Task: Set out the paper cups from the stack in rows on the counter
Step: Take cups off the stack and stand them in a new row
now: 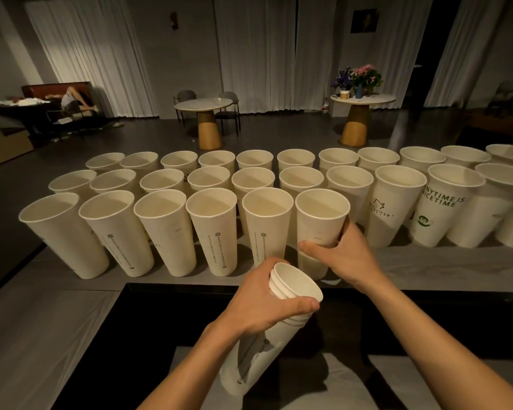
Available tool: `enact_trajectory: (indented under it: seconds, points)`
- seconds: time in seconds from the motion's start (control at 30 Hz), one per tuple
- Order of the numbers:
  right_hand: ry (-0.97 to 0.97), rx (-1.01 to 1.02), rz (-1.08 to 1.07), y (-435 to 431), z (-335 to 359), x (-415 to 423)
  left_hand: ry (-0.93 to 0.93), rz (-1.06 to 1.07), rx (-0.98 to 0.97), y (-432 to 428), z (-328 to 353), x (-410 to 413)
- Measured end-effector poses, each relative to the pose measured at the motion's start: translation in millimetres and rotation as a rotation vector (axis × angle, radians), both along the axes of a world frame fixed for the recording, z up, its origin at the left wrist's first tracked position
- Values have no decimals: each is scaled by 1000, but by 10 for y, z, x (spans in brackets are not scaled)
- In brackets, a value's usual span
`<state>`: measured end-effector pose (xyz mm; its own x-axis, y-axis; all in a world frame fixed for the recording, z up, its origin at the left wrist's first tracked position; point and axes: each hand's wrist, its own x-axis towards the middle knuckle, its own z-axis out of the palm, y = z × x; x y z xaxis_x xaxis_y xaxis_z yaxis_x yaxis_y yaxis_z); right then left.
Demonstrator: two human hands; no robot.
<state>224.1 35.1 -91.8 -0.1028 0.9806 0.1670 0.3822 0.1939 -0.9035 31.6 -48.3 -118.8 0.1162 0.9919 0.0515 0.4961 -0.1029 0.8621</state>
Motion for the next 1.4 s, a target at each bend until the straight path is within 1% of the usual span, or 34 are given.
enact_trajectory:
  seconds: [0.07, 0.17, 0.2, 0.27, 0.33, 0.37, 0.4, 0.47, 0.57, 0.63, 0.73, 0.8, 0.83, 0.9, 0.97, 1.03, 1.07, 1.13, 1.17, 1.27, 1.33, 1.4]
  points:
    - [-47, -67, 23, -64, 22, 38, 14, -6, 3, 3, -8, -5]
    - [-40, -133, -87, -278, 126, 143, 37, -20, 17, -1, -15, 29]
    - [-85, -118, -95, -368, 162, 161, 39, -23, 25, -16, 15, 63]
    - [-282, -75, 7, -545, 219, 157, 49, -40, 44, -3, 75, 154]
    - [-504, -95, 145, -691, 245, 122, 71, -85, 98, 24, 144, 298]
    - [-595, -106, 188, -726, 236, 95, 97, -95, 137, 49, 164, 361]
    - [-646, -95, 204, -753, 233, 79, 123, -101, 157, 69, 173, 419]
    - [-664, -39, 169, -805, 239, 120, 158, -102, 178, 77, 183, 512]
    - [-642, -13, 89, -889, 269, 219, 155, -105, 192, 36, 224, 586]
    - [-636, 31, 91, -940, 302, 273, 138, -125, 190, 8, 279, 629]
    - [-590, 147, 87, -930, 363, 409, 33, -136, 119, -10, 277, 643]
    - [-498, 168, 15, -864, 442, 592, 7, -140, 80, -48, 246, 627]
    - [-383, 153, -19, -833, 492, 688, 18, -145, 73, -68, 222, 611]
    - [-45, 106, -60, -837, 569, 825, 17, -154, 74, -99, 179, 599]
    - [271, 33, -51, -860, 514, 846, -18, -157, 73, -89, 169, 614]
    - [480, -48, 9, -880, 331, 803, -55, -165, 64, -59, 186, 669]
    - [530, -89, 67, -900, 258, 767, -62, -169, 57, -52, 197, 696]
    - [531, -107, 152, -918, 188, 737, -58, -184, 47, -31, 203, 747]
    - [534, -77, 144, -886, 185, 761, -49, -189, 40, -22, 191, 761]
    - [597, 50, 2, -689, 298, 931, -30, -153, 4, 31, 109, 748]
    - [526, 86, -71, -509, 355, 1021, 14, -117, -37, 80, 54, 716]
    - [368, 74, -106, -324, 321, 1033, 56, -115, -64, 121, 20, 700]
